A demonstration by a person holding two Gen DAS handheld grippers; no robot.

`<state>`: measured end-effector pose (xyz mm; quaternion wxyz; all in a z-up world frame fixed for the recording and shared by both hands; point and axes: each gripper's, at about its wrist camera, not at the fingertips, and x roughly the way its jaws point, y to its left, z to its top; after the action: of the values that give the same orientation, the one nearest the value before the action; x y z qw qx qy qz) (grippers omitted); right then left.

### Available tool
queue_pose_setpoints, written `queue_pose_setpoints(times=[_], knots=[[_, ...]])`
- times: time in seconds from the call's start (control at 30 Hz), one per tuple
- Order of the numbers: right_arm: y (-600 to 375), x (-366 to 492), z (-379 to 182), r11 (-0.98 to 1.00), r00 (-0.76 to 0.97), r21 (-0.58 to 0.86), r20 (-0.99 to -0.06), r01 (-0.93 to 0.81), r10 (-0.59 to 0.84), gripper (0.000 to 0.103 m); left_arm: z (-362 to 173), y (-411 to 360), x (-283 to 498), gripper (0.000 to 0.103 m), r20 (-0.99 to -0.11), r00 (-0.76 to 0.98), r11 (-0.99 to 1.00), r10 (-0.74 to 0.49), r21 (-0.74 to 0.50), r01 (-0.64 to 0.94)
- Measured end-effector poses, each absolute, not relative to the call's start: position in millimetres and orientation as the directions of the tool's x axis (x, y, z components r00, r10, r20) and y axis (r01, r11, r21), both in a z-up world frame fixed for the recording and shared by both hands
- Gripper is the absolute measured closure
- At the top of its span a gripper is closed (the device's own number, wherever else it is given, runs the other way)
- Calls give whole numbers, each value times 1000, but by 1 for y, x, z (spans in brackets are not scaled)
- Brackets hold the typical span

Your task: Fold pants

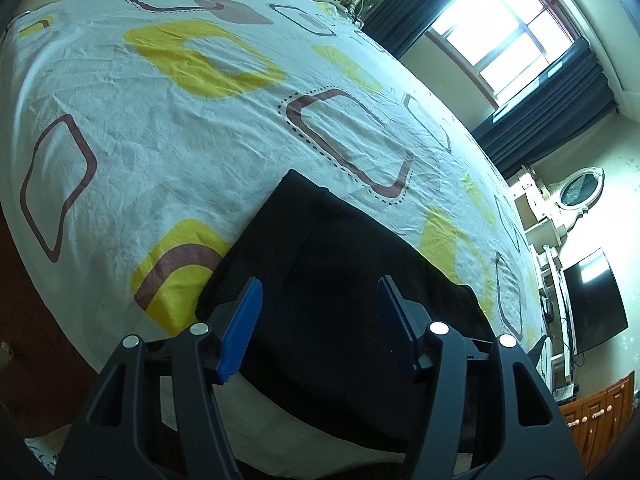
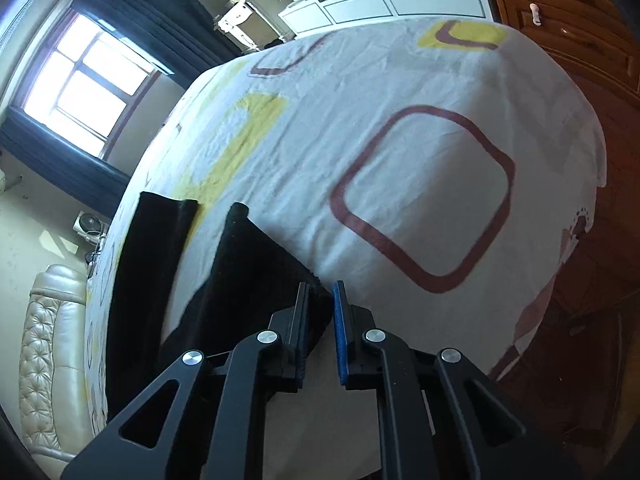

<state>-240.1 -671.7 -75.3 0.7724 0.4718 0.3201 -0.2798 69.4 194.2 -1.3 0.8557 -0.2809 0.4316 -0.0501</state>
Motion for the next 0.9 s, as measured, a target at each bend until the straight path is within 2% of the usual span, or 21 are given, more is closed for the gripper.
queue_pose_setpoints(times=[0.03, 0.17, 0.23, 0.27, 0.33, 0.37, 0.4, 0.47, 0.6, 0.73, 0.9], knots=[[-674, -242, -85, 386, 639, 557, -759, 735, -121, 92, -1, 192, 69, 36, -708, 621, 837, -336, -527, -148], [-671, -260, -85, 335, 678, 616, -728, 713, -104, 91, -3, 182, 72, 34, -708, 601, 835, -370, -537, -118], [-675, -266, -69, 300, 644, 584, -747, 755, -166, 86, -3, 180, 73, 19, -704, 594, 829, -391, -549, -105], [-677, -270, -58, 294, 608, 542, -763, 787, -220, 81, -5, 179, 74, 17, -700, 591, 824, -401, -557, -100], [-677, -260, -32, 321, 577, 491, -763, 810, -291, 65, -9, 178, 77, 14, -697, 579, 814, -424, -574, -95], [-672, -248, -17, 353, 581, 477, -754, 805, -306, 52, -12, 177, 79, 13, -703, 566, 812, -431, -576, -98], [-666, -230, -3, 392, 594, 470, -745, 791, -305, 42, -17, 176, 81, 13, -711, 554, 811, -433, -576, -104], [-655, -168, 20, 476, 637, 476, -723, 739, -268, 30, -26, 175, 86, 13, -724, 528, 805, -444, -581, -120], [-632, -45, 33, 589, 651, 453, -740, 670, -172, 28, -36, 169, 88, 12, -749, 496, 822, -440, -558, -113], [-621, 52, 24, 604, 581, 386, -798, 697, -161, 28, -40, 165, 88, 10, -762, 485, 844, -429, -529, -85], [-611, 136, 1, 619, 410, 211, -890, 757, -198, 28, -43, 165, 89, 4, -749, 485, 839, -451, -541, -55]])
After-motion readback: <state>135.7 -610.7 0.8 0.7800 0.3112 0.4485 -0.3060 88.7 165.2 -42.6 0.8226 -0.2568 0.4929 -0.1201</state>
